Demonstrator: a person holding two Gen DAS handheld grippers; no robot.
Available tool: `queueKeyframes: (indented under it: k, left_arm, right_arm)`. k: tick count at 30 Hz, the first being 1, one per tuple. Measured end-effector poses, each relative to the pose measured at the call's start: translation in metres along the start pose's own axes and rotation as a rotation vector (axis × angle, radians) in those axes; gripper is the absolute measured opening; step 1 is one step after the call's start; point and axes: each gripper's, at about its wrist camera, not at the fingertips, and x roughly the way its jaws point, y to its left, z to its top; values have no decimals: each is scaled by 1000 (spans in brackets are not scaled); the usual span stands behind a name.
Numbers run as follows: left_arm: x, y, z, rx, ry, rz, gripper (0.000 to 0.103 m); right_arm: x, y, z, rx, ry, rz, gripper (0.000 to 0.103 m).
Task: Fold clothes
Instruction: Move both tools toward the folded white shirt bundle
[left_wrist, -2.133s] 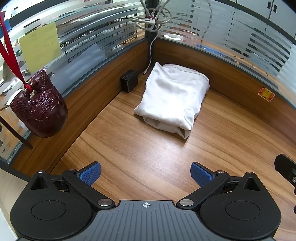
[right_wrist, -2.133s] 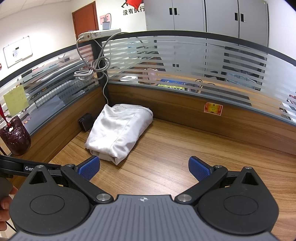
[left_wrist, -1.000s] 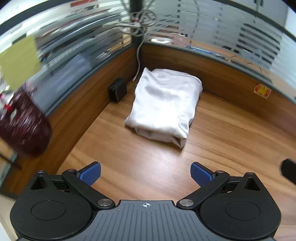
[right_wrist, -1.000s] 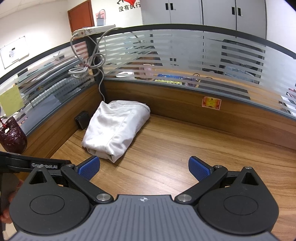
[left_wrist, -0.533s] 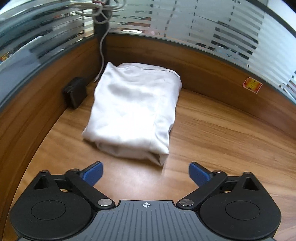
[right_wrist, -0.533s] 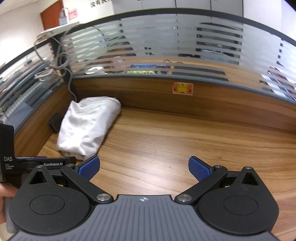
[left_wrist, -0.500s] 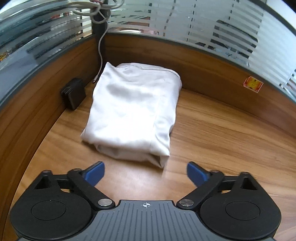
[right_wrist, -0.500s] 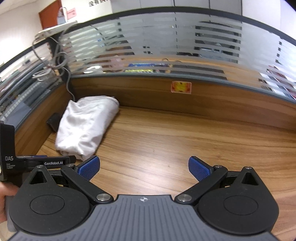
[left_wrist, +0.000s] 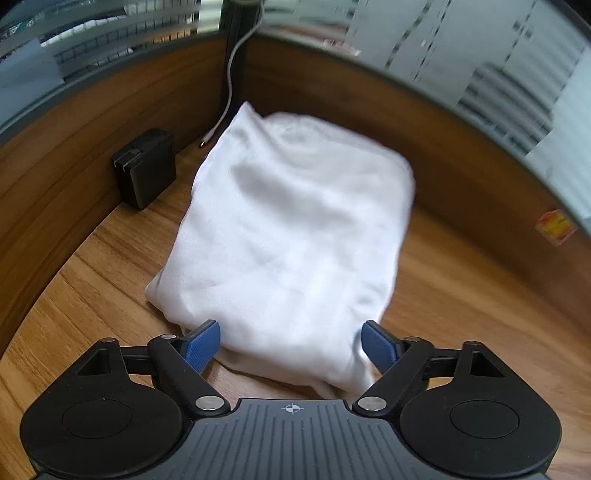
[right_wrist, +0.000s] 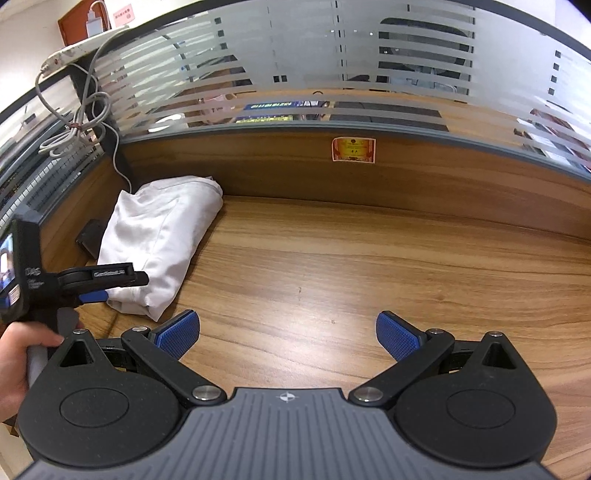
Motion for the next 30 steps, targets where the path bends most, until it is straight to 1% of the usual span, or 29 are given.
queueKeyframes:
  k: [1, 2, 3, 4, 5, 7, 9, 12, 15, 20, 22, 24, 26, 29, 30]
  left_arm:
    - [5, -2, 2, 8, 12, 11, 69]
    - [10, -4, 4, 16, 25, 22, 62]
    - [12, -7, 4, 30, 28, 21, 46]
    - [14, -10, 3, 45, 32, 20, 37]
    - [15, -13, 3, 59, 35, 19, 35]
    - [11, -19, 0, 106, 14, 24, 23]
    - [5, -25, -3, 143, 1, 15, 18]
    - [-6, -33, -10, 228, -14, -41, 13]
    - [-19, -48, -24, 375, -33, -98, 10]
    - [-34, -61, -54, 499, 20, -201, 9]
    - [-41, -66, -72, 578, 29, -234, 9]
    - [-46, -69, -85, 629, 56, -282, 9]
    - [-52, -70, -95, 680, 108, -358, 9]
    - [-63, -68, -111, 758, 207, -485, 9]
    - [-65, -65, -114, 773, 238, -512, 9]
  right_arm:
    - [1, 0, 1, -1, 1, 0, 102]
    - [1, 1, 2, -1, 0, 0, 102]
    - [2, 1, 3, -1, 0, 0, 102]
    - [2, 1, 3, 0, 0, 0, 102]
    - [3, 0, 4, 0, -1, 0, 102]
    - [3, -1, 4, 2, 0, 0, 102]
    - [1, -3, 3, 5, 1, -1, 102]
    - [-1, -4, 2, 8, 1, -1, 102]
    - [-3, -4, 0, 6, -6, -1, 102]
    - [-11, -6, -3, 7, -22, -1, 102]
    - [-15, -7, -4, 10, -29, -3, 102]
    - [-19, -8, -6, 13, -34, -6, 102]
    - [-22, -8, -9, 13, -35, -10, 102]
    - [-26, -10, -14, 8, -33, -18, 102]
    - [-28, -11, -16, 6, -33, -20, 102]
